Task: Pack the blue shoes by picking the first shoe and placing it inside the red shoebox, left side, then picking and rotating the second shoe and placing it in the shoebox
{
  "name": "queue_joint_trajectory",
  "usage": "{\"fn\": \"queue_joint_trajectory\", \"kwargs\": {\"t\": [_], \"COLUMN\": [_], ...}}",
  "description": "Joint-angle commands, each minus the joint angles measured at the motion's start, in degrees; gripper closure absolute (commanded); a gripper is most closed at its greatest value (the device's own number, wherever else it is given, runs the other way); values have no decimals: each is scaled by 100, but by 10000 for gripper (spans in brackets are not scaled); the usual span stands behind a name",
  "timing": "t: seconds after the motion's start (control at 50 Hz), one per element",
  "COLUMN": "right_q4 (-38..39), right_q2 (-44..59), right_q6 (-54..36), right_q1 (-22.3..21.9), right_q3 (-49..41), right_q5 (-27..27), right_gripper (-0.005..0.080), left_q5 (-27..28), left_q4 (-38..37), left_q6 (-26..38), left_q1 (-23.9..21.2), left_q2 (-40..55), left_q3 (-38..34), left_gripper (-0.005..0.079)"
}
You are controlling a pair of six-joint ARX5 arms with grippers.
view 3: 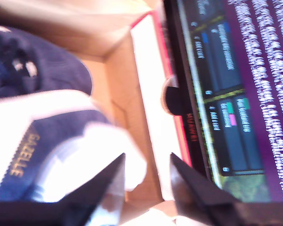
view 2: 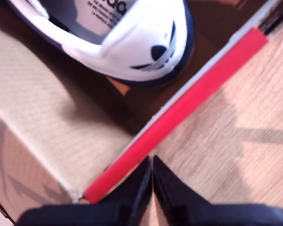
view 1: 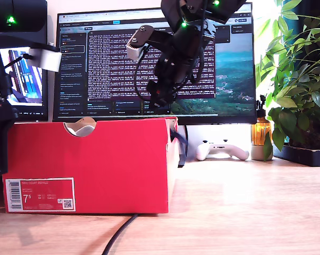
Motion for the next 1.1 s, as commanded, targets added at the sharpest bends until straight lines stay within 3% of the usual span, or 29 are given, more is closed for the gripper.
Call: {"fn": "queue_joint_trajectory", "kwargs": {"t": [0.0, 0.12, 0.26, 0.42, 0.7, 0.82, 0.9, 1.08], "right_q4": [4, -240, -1003, -1532, -1858, -2144, -2629, -3790], "right_q2": [142, 142, 142, 142, 142, 142, 142, 142], "right_q6": [39, 118, 671, 1534, 3528, 4690, 5687, 6050], "right_q1": [105, 131, 127, 131, 114, 85, 44, -146], "right_q3": [70, 70, 109, 348, 1202, 1266, 1296, 1443], "right_q5": [9, 7, 37, 144, 133, 136, -4, -833], "right_gripper": [443, 458, 589, 582, 460, 450, 451, 450], "left_q5": [4, 2, 4, 4, 7, 28, 28, 120], "left_q4": [37, 39, 37, 39, 48, 59, 57, 114], "left_q6": [-20, -20, -20, -20, -20, -20, -20, -20], "left_q1": [-24, -24, -24, -24, -24, -24, -24, -24], "left_q2": [52, 52, 52, 52, 52, 52, 52, 52], "left_q3": [-2, -2, -2, -2, -2, -2, -2, -2], "left_gripper": [759, 759, 759, 759, 759, 759, 759, 759]}}
